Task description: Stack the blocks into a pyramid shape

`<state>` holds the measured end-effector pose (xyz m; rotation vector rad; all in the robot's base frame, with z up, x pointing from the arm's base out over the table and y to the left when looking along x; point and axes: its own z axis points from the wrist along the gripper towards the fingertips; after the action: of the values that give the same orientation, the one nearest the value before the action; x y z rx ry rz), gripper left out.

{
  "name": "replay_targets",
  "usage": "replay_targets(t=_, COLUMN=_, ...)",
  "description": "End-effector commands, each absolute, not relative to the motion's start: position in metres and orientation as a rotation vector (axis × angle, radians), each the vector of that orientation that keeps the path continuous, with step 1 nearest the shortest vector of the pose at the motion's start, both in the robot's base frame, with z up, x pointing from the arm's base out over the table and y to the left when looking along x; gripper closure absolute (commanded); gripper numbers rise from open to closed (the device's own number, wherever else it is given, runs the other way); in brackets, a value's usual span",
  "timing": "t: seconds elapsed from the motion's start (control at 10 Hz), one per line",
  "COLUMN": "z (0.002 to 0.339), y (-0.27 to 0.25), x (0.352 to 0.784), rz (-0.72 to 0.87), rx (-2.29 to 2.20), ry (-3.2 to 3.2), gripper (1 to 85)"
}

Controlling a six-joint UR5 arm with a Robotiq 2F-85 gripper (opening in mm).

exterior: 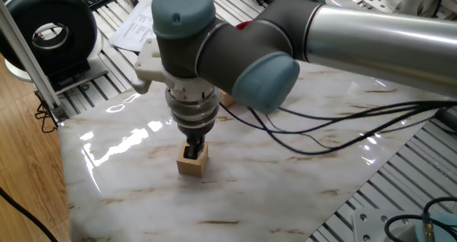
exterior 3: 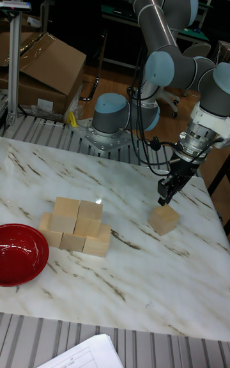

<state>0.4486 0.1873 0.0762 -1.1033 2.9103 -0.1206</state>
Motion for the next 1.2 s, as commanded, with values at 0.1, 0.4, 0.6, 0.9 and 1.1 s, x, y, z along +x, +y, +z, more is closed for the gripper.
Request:
replay_targets(t=0.1, z=0.075, y=0.186, x=0.433, rz=-0.061, rx=-1.143, ry=2.97, gripper=0.7)
replay_targets(t=0.4, z=0.065, y=0.202, x=0.439, rz=-0.011, rx=-1.085, ry=2.994, gripper=0.7)
replay_targets(t=0.6, z=0.063, y=0.218, x=0.436, rz=0.028, rx=-0.972, ry=3.07, gripper=0.7)
replay_targets(t=0.9, z=0.061, y=0.219, x=0.452, rz=-0.028, rx=-0.981, ry=3.04, gripper=0.7)
replay_targets(t=1.1, z=0.057, y=0.206, x=0.46, rz=-0.075, rx=-0.991, ry=3.035, gripper=1.7)
